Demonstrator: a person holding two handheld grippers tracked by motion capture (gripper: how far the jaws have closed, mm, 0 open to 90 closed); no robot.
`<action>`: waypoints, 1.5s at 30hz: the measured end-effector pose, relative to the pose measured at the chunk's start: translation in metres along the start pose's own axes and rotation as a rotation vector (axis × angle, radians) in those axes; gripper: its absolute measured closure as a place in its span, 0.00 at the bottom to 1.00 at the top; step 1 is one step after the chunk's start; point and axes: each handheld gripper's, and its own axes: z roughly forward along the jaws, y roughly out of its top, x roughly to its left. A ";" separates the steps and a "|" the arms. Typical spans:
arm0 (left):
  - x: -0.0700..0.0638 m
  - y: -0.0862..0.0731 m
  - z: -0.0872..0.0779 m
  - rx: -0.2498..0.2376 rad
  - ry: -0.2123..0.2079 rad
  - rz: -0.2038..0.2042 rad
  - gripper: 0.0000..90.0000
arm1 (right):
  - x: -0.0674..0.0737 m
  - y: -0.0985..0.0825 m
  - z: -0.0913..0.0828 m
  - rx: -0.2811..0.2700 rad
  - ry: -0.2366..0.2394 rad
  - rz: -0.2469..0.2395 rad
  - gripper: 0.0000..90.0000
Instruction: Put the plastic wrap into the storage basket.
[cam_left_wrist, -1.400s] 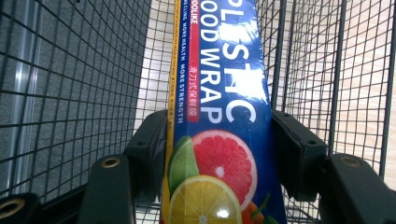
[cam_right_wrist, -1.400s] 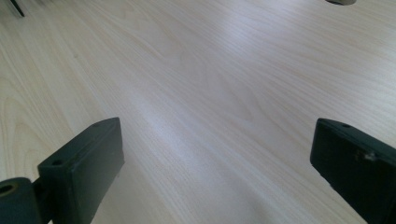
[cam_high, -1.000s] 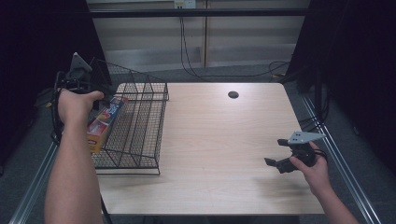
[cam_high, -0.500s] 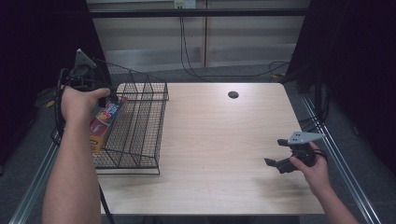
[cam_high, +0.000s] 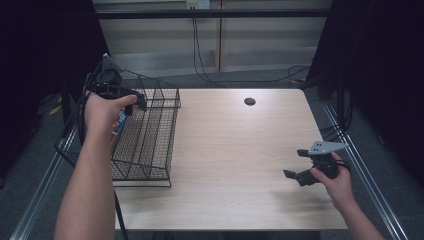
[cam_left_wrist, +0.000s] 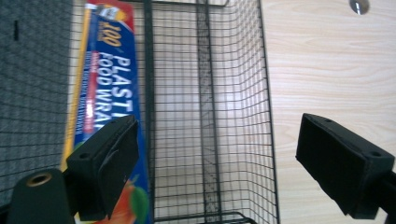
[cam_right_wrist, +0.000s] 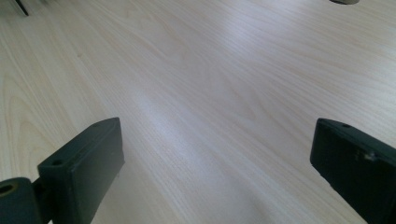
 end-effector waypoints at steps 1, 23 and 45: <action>-0.003 0.000 0.001 -0.002 -0.011 0.003 0.15 | 0.000 0.000 0.000 -0.002 -0.004 0.000 0.03; -0.039 -0.007 0.028 -0.006 -0.098 0.086 0.12 | 0.000 0.001 0.000 -0.005 0.000 -0.001 0.03; -0.070 -0.015 0.049 0.005 -0.168 0.151 0.12 | 0.000 0.003 0.004 -0.002 0.009 -0.009 0.03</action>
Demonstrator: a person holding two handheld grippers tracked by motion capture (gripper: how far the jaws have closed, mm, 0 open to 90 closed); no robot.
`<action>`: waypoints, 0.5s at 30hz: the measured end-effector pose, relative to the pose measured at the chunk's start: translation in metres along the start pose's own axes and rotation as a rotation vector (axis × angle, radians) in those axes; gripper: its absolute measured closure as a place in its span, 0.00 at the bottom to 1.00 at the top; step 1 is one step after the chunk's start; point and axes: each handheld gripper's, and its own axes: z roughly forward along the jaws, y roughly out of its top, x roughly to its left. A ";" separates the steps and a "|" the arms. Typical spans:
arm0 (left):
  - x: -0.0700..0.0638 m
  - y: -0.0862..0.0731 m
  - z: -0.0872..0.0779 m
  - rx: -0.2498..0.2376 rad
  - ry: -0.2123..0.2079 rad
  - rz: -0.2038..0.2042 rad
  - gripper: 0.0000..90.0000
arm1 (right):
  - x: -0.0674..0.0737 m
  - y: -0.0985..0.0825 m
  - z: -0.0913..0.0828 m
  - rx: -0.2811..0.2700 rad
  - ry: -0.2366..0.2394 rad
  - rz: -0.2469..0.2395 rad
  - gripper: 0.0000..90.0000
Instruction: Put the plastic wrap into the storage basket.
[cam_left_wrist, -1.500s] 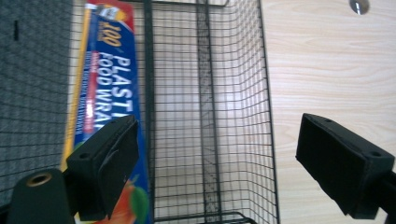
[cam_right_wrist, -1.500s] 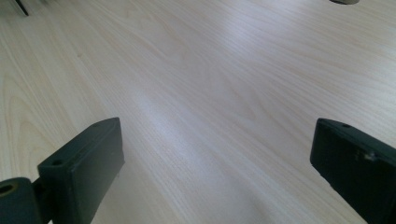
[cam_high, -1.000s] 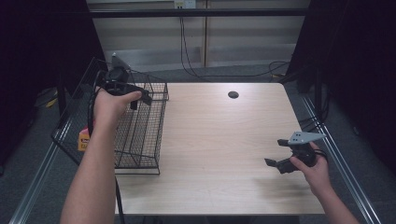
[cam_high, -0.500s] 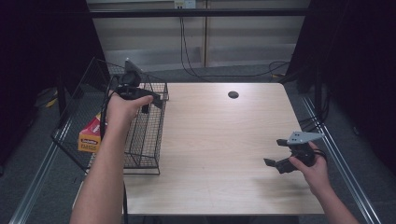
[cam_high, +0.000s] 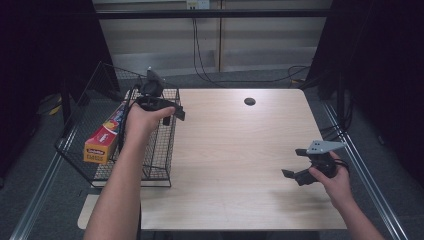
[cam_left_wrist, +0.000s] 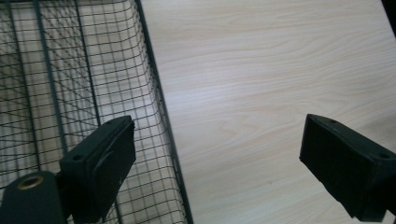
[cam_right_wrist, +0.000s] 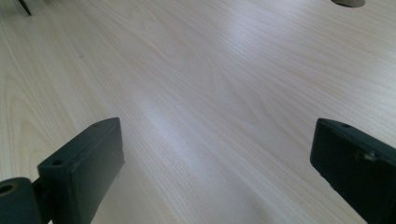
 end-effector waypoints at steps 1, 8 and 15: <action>-0.002 0.000 0.002 0.006 -0.006 0.003 0.12 | 0.000 0.000 0.000 0.000 0.000 -0.001 0.03; -0.010 -0.003 0.012 0.014 -0.022 0.025 0.12 | 0.000 0.000 0.001 0.001 -0.001 -0.006 0.03; -0.019 -0.007 0.022 0.023 -0.045 0.063 0.11 | 0.000 0.000 0.001 0.002 0.002 -0.005 0.03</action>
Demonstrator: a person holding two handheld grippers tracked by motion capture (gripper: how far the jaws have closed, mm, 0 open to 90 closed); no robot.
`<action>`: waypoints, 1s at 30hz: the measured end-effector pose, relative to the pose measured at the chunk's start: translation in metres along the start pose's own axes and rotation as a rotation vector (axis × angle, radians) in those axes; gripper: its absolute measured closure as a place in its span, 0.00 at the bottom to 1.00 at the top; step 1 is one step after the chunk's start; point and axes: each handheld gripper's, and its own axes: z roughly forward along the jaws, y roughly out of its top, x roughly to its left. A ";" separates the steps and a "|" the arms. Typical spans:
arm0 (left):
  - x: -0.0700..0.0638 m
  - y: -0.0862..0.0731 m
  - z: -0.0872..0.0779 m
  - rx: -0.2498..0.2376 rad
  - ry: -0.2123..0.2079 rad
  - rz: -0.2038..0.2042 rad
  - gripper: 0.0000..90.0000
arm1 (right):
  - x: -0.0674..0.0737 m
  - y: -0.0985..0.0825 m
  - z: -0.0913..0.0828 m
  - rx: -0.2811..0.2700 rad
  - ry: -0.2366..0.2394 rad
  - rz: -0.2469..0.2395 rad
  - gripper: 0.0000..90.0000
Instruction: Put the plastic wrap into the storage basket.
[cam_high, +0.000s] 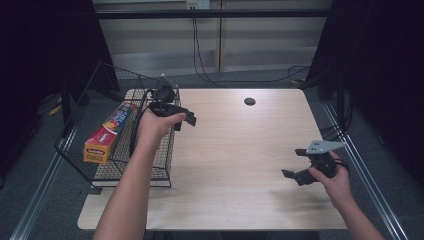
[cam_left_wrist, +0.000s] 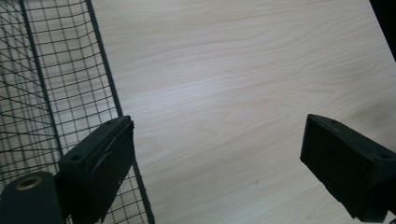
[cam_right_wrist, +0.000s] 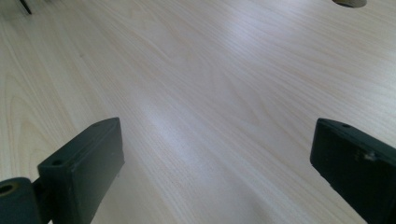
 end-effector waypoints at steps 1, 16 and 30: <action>-0.002 0.000 0.001 0.000 -0.006 -0.001 0.11 | 0.000 0.000 0.000 0.001 -0.001 0.000 0.03; -0.025 -0.005 0.018 0.011 -0.055 0.073 0.11 | 0.000 0.000 0.000 0.005 0.002 -0.001 0.03; -0.041 -0.012 0.035 0.032 -0.083 0.120 0.12 | 0.000 -0.001 0.000 0.007 0.001 0.000 0.03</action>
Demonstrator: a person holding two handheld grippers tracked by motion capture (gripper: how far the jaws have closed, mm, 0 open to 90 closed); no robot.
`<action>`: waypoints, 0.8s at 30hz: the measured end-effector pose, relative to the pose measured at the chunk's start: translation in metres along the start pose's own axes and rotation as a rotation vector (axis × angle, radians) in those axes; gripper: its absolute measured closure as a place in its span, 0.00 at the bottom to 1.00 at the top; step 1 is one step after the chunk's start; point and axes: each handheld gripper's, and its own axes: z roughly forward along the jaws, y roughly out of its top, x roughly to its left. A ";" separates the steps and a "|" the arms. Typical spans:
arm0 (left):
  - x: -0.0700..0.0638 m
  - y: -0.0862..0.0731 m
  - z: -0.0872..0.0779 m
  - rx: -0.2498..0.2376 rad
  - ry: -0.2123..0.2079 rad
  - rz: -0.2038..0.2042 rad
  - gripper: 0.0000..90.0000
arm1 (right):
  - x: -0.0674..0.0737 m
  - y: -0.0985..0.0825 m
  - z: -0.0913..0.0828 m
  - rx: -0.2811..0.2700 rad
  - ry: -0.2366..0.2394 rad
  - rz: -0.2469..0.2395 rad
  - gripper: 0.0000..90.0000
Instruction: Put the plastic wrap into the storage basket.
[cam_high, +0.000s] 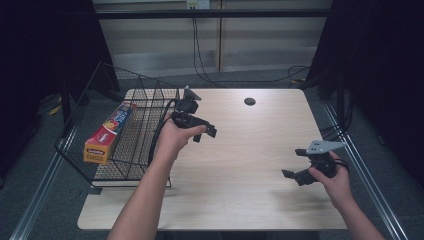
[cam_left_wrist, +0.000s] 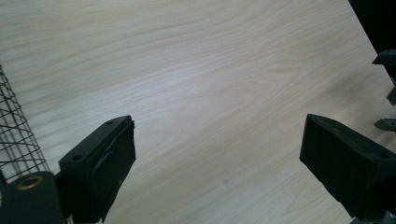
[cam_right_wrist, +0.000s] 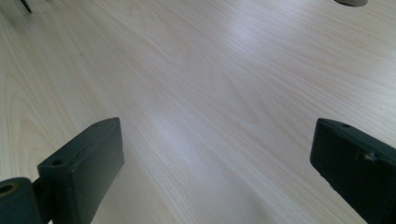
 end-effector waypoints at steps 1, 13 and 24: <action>-0.001 0.000 0.002 0.001 0.004 0.007 0.12 | 0.000 0.000 0.000 0.000 0.000 -0.001 0.03; -0.011 -0.009 0.023 0.013 -0.029 0.031 0.12 | 0.000 0.000 0.000 0.001 0.001 -0.001 0.03; -0.016 -0.019 0.041 0.026 -0.049 0.060 0.12 | 0.000 0.000 0.000 0.001 0.001 -0.002 0.03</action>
